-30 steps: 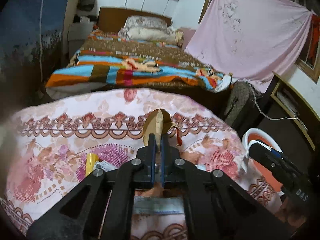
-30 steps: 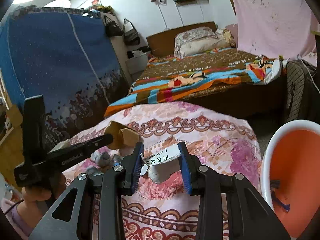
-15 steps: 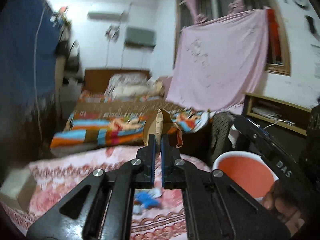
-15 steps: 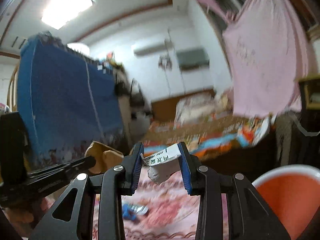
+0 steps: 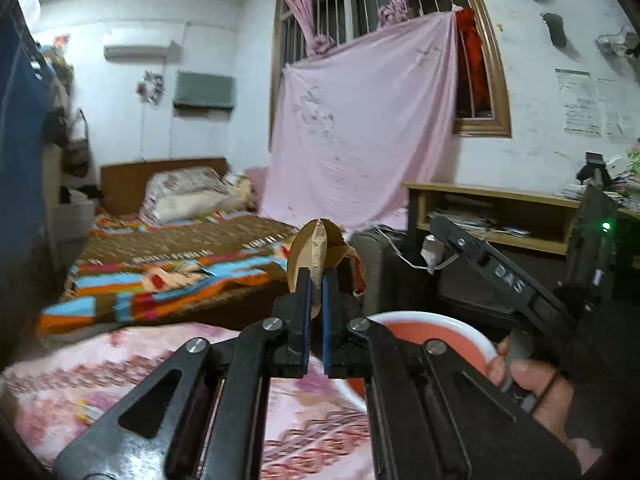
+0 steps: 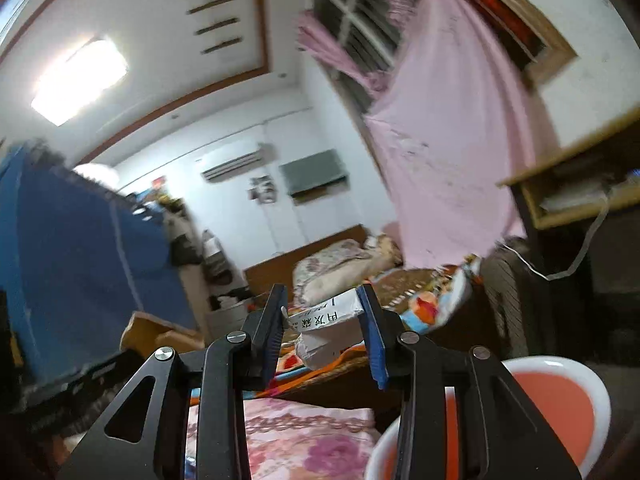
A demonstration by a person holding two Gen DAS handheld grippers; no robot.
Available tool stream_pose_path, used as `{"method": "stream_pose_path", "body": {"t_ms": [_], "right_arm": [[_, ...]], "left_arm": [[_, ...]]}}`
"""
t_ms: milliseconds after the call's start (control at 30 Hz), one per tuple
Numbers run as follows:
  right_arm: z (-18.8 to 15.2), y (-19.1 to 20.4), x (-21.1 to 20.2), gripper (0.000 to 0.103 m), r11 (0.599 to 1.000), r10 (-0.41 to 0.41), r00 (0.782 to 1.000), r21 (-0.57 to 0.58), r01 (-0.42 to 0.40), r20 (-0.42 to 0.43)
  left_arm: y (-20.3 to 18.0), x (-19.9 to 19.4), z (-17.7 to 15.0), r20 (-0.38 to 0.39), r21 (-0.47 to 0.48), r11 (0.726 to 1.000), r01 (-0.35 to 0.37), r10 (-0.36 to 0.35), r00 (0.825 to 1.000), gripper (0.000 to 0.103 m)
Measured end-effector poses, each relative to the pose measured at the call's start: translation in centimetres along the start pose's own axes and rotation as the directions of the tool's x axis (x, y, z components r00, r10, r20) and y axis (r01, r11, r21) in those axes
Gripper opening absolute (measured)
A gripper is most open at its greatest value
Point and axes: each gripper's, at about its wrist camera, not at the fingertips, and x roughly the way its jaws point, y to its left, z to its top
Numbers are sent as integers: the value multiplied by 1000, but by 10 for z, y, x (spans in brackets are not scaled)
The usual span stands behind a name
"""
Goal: Collect trash
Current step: 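Carry the cup and paper over the orange basin and open both tools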
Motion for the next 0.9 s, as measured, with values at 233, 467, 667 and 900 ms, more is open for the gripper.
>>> {"method": "stream_pose_path", "body": {"t_ms": [233, 467, 667, 900], "right_arm": [[2, -43, 7, 38, 988, -88, 993, 120, 97, -78], [-5, -51, 0, 46, 973, -140, 982, 165, 160, -125], [-5, -56, -1, 49, 966, -155, 978, 188, 180, -137], [-4, -51, -1, 51, 964, -161, 976, 187, 187, -147]], "left_arm": [[-15, 40, -7, -113, -113, 990, 84, -97, 989, 0], [-25, 64, -18, -184, -193, 973, 130, -166, 969, 0], [-25, 76, -27, -232, -265, 955, 131, -195, 953, 4], [-12, 66, -25, -209, -327, 938, 115, -190, 959, 20]]}}
